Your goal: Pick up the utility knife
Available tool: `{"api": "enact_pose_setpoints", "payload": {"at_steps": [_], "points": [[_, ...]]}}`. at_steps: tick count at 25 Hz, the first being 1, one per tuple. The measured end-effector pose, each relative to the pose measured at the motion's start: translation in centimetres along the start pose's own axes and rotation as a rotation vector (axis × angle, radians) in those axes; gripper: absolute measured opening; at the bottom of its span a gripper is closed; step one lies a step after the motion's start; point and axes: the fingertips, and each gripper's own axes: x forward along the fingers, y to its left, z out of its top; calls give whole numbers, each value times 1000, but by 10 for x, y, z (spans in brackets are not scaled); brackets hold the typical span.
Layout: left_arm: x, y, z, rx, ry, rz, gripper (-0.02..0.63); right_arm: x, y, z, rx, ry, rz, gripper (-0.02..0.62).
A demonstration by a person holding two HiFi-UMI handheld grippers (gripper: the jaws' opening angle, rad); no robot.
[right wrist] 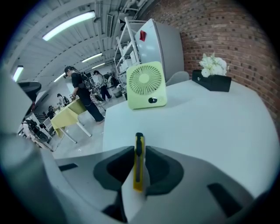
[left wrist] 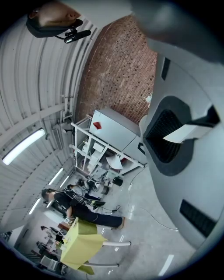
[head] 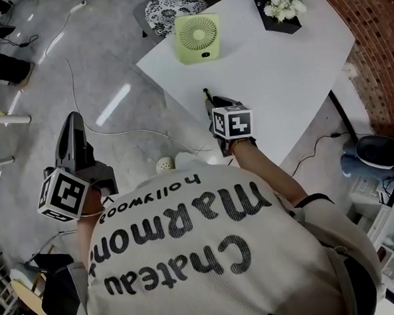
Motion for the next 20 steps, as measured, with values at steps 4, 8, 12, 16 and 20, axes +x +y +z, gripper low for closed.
{"api": "enact_pose_setpoints", "payload": {"at_steps": [4,8,12,16,20], "points": [[4,0,2,-8,2,-8,0,1,-2,0,20,4,13,64],[4,2,3,-15,10,-18,0,-2,0,2,36,9,21,60],[5,0,3,-28,12,-36,0,-3,2,1,32,17,7,60],[6,-2,3,-14,13,-46,0,-2,0,0,31,49,-1,60],[4,-1,4,-12,10,-46,0,-2,0,0,38,66,-11,60]]}}
